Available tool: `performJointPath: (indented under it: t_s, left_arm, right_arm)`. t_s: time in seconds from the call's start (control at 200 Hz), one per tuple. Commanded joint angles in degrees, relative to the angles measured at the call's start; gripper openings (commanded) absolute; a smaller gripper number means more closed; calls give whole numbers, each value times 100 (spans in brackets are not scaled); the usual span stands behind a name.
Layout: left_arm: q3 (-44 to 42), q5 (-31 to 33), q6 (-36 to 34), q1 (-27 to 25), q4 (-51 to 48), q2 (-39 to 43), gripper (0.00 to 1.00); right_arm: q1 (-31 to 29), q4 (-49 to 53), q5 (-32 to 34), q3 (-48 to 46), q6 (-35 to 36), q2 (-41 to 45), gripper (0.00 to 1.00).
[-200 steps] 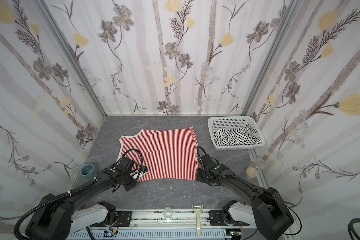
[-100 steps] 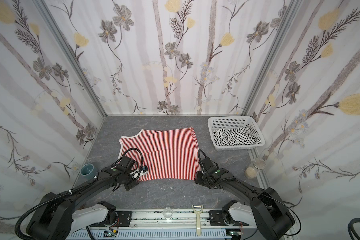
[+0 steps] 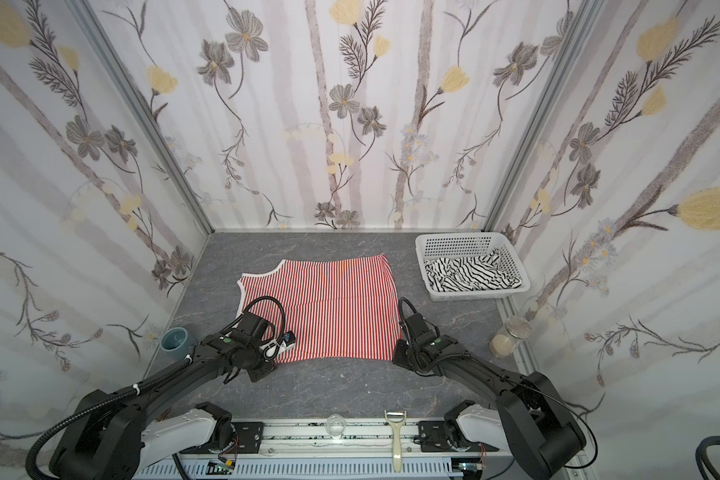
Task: Fold and stack the tank tops
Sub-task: 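Move both grippers to the hem corners nearest the robot and grasp, then lift the hem with both grippers and fold it toward the shoulder straps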
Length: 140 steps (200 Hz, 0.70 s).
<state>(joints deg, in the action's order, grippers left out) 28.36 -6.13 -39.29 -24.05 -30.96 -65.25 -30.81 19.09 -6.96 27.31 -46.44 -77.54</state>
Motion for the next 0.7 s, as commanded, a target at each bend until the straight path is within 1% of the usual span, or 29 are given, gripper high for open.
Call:
performJointPath:
  t_s: [0.0, 0.175, 0.415, 0.565, 0.695]
  left_arm:
    - [28, -65, -22, -3, -121, 21, 0]
    - [349, -13, 97, -3, -174, -5, 0]
    - [810, 343, 44, 6, -148, -108, 0]
    - [1041, 497, -150, 22, -71, -165, 1]
    - [1255, 697, -279, 66, 222, -391, 2]
  right_arm:
    - [5, 4, 46, 29, -69, 100, 1]
    - [10, 64, 14, 254, -68, 142, 0]
    - [205, 363, 177, 732, 90, 180, 0]
    - [435, 551, 265, 1139, 448, -107, 0]
    - [618, 564, 235, 1447, 703, -443, 0]
